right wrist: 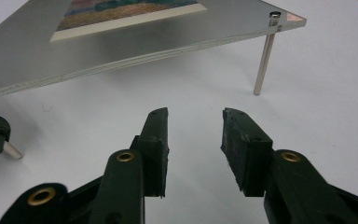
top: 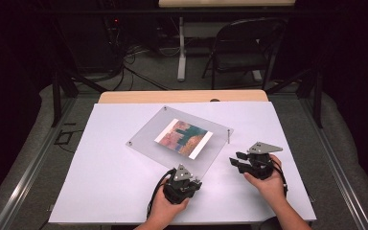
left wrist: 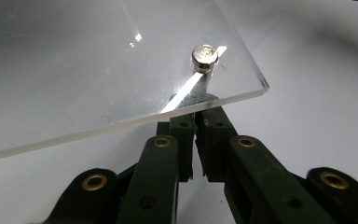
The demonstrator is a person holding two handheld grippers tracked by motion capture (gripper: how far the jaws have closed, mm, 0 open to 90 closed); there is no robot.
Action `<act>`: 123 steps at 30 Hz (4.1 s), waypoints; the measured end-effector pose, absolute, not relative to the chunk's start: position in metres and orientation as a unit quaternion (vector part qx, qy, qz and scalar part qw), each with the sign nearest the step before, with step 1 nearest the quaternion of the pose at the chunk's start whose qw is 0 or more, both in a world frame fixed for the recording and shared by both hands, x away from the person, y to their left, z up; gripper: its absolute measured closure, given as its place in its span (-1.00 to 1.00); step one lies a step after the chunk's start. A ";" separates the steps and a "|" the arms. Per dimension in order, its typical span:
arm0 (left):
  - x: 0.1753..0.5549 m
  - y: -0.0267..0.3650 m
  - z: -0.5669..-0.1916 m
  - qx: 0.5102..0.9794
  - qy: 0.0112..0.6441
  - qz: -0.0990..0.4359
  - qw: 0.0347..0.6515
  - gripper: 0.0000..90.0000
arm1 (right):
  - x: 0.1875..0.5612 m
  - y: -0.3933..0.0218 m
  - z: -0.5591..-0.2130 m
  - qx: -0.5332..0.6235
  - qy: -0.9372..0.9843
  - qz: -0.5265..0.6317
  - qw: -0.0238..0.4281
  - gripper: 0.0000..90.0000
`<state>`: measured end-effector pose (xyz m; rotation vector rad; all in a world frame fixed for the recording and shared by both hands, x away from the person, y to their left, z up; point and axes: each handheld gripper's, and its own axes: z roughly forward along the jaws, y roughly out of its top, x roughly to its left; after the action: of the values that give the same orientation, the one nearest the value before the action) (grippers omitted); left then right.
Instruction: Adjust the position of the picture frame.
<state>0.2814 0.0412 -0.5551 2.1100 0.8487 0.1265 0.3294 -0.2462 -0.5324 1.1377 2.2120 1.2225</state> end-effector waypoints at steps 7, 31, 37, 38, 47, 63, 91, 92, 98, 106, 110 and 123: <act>0.275 0.058 -0.552 0.840 0.349 0.048 0.413 0.89 | 0.333 -0.245 -0.534 0.399 0.788 0.431 0.182 0.43; 0.259 0.091 -0.556 0.831 0.371 0.077 0.407 0.87 | 0.385 -0.217 -0.555 0.393 0.798 0.426 0.165 0.60; 0.260 0.089 -0.558 0.827 0.376 0.075 0.410 0.85 | 0.389 -0.219 -0.556 0.397 0.796 0.426 0.162 0.63; 0.260 0.088 -0.558 0.826 0.378 0.074 0.413 0.84 | 0.390 -0.218 -0.556 0.397 0.797 0.425 0.164 0.63; 0.262 0.087 -0.558 0.821 0.383 0.073 0.417 0.86 | 0.397 -0.208 -0.560 0.385 0.805 0.415 0.174 0.82; 0.262 0.090 -0.556 0.825 0.379 0.073 0.413 0.88 | 0.395 -0.211 -0.558 0.384 0.808 0.414 0.170 0.90; 0.301 0.138 -0.537 0.782 0.446 0.085 0.426 0.89 | 0.357 -0.215 -0.537 0.397 0.796 0.435 0.142 0.91; 0.304 0.140 -0.537 0.783 0.447 0.085 0.425 0.89 | 0.355 -0.215 -0.536 0.398 0.796 0.434 0.140 0.91; 0.313 0.148 -0.536 0.777 0.456 0.089 0.424 0.89 | 0.343 -0.211 -0.534 0.402 0.795 0.436 0.130 0.91; 0.327 0.159 -0.530 0.772 0.460 0.100 0.427 0.89 | 0.334 -0.202 -0.528 0.406 0.790 0.444 0.120 0.91; 0.331 0.162 -0.529 0.772 0.461 0.102 0.426 0.89 | 0.333 -0.199 -0.527 0.407 0.787 0.448 0.117 0.91; 0.340 0.154 -0.538 0.773 0.461 0.101 0.424 0.88 | 0.340 -0.201 -0.536 0.420 0.783 0.438 0.134 0.91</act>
<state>0.3398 0.1542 -0.5384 1.9331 1.1546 0.2536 0.3402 -0.2009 -0.5357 1.2181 2.2710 1.2708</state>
